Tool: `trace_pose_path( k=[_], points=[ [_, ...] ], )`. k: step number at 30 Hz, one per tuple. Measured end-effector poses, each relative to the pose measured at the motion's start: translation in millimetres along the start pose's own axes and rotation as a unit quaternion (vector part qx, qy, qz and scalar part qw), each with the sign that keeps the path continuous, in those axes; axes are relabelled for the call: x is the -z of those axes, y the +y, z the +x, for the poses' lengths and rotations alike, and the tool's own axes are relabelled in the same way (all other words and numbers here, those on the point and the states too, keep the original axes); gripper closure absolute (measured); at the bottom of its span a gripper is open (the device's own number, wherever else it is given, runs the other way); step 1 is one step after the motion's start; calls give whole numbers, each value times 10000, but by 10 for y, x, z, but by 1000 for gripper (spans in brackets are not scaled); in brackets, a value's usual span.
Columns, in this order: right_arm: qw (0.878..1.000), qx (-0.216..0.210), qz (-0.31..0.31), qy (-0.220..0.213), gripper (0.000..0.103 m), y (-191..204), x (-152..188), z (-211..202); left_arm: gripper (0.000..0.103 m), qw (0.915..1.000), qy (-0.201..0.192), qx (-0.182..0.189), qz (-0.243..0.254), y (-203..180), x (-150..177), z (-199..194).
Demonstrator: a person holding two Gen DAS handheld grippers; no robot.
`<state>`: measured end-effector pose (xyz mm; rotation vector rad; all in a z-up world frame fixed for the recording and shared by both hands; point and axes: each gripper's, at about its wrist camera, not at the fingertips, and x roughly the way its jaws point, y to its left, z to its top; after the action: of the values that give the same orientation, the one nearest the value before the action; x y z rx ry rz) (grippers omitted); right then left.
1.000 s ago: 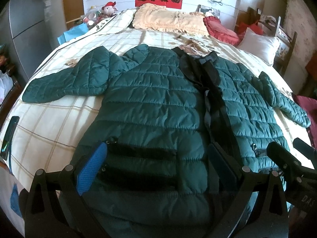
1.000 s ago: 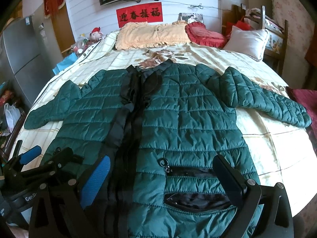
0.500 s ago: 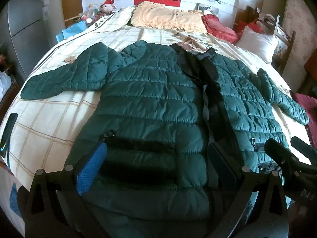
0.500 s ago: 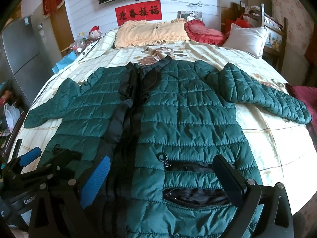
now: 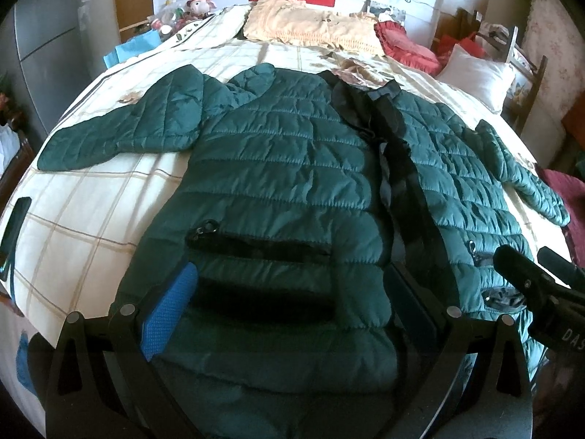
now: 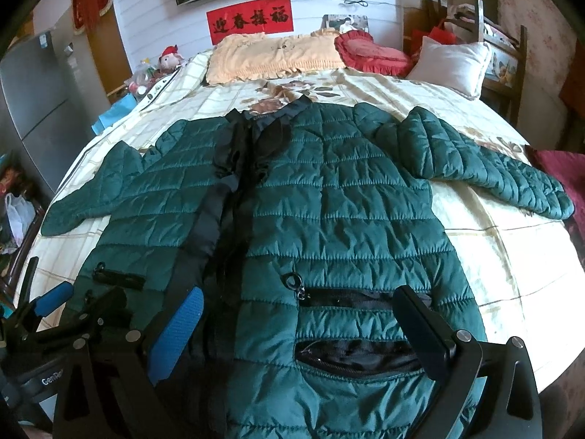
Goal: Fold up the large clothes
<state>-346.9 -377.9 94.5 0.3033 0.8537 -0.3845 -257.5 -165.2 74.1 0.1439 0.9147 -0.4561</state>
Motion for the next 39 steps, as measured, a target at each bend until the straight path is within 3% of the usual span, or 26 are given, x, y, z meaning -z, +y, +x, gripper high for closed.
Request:
trace_pose_path(
  k=[28, 33, 39],
  points=[
    [9998, -23, -198, 39, 1, 162, -29, 113, 1, 9997, -123, -55, -192, 171, -70, -34],
    [9994, -42, -342, -86, 1, 235, -165, 146, 1, 9990, -207, -169, -371, 393, -255, -58],
    [9987, -108, -471, -174, 1, 318, -388, 269, 1, 9955, -279, -618, -669, 857, -564, -1]
  ],
)
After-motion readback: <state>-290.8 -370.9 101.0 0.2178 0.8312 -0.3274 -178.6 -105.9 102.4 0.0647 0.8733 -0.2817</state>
